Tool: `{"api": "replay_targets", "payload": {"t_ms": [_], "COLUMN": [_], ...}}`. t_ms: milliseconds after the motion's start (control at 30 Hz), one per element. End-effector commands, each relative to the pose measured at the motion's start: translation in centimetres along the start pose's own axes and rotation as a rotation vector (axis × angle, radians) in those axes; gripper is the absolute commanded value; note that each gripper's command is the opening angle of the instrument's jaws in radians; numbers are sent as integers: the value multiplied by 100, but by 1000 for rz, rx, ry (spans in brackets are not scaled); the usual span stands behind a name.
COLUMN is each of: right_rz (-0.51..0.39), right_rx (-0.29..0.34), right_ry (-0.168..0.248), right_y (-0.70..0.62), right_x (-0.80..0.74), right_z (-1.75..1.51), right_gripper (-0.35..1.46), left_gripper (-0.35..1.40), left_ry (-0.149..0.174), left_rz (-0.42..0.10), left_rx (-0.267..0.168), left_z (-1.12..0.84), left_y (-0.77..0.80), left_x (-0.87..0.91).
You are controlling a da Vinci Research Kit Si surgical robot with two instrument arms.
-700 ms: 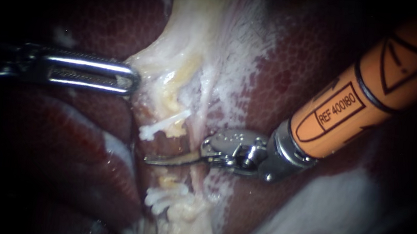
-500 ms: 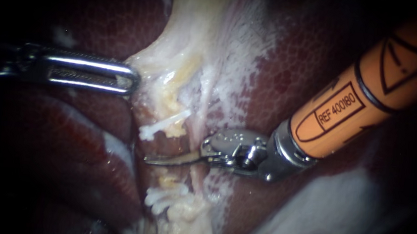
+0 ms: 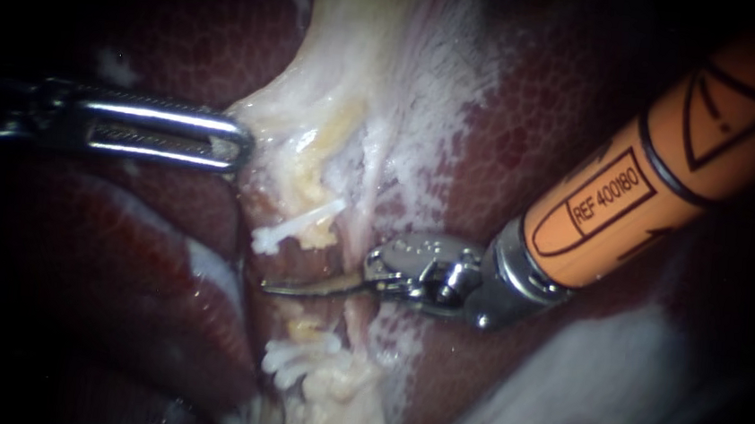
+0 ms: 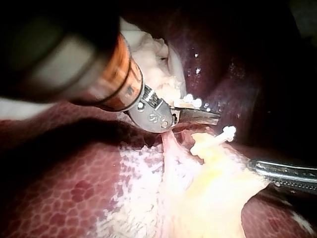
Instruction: Go back from the cut left tube
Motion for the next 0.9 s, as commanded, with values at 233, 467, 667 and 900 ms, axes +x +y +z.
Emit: {"api": "replay_targets", "payload": {"t_ms": [233, 467, 667, 900], "right_rz": [-2, -2, -3, -12], "right_rx": [2, 6, 9, -10], "right_ry": [-1, 7, 6, 11], "right_y": [0, -2, -4, -8], "right_x": [0, 1, 0, -8], "right_z": [0, 1, -4, -22], "right_gripper": [44, 56, 56, 86], "left_gripper": [-35, -35, -35, -35], "left_ry": [0, 0, 0, 0], "left_rz": [0, 0, 0, 0], "left_rx": [1, 1, 1, 1], "left_z": [0, 0, -1, -1], "left_y": [0, 0, 0, 2], "left_x": [0, 0, 0, 1]}}
